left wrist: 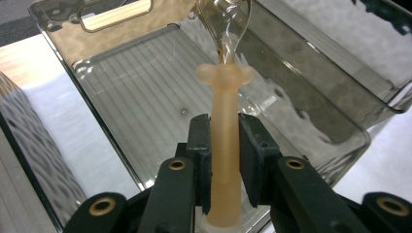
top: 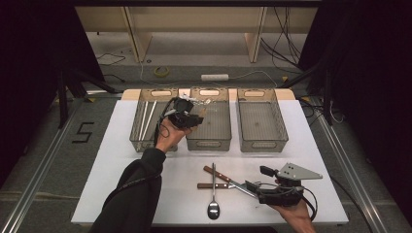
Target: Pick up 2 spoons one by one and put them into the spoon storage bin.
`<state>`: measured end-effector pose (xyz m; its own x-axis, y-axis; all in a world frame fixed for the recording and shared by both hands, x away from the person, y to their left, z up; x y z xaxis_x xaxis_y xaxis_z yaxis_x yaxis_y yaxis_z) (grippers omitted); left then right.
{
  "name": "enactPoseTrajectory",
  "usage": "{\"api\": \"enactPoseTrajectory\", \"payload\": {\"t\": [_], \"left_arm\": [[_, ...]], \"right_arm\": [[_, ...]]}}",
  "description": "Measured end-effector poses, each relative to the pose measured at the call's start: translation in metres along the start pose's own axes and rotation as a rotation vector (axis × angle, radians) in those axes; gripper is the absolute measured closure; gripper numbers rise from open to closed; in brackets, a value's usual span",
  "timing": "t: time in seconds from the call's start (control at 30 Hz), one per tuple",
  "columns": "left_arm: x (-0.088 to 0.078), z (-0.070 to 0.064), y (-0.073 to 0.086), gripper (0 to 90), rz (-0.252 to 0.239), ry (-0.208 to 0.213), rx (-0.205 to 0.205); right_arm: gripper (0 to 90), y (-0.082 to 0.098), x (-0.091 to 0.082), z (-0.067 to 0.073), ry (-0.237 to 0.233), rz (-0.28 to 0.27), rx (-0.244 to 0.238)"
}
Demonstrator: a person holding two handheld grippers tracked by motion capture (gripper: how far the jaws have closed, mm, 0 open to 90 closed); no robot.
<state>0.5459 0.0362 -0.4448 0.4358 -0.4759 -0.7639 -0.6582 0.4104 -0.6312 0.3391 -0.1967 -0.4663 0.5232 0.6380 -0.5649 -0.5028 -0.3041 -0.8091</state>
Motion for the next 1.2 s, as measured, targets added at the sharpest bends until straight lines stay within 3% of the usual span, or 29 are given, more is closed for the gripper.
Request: {"api": "enactPoseTrajectory", "payload": {"t": [0.33,0.63,0.93,1.2], "left_arm": [[0.011,0.003,0.006,75.5,0.031,-0.009,-0.013],[0.017,0.007,0.007,74.1,0.032,-0.014,-0.053],[0.01,0.009,0.009,49.8,0.026,0.019,-0.128],[-0.021,0.005,0.023,36.1,-0.012,0.053,-0.13]], "right_arm": [[23.1,0.0,0.0,0.0,0.0,0.0,-0.001],[23.1,0.0,0.0,0.0,-0.001,-0.002,-0.002],[23.1,0.0,0.0,0.0,-0.001,-0.002,-0.001],[23.1,0.001,0.002,0.001,0.001,0.019,-0.005]]}}
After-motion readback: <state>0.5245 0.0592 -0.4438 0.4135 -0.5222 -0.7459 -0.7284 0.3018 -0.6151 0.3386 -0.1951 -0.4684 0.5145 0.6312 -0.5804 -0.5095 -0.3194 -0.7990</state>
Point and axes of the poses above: each handheld gripper's, and its own axes: x roughly forward along the jaws, y roughly out of its underside, z roughly to its left, the point moved 7 cm from there along x, roughly forward along the jaws, and after that the axes turned 8 degrees about z, right-handed, at the moved point
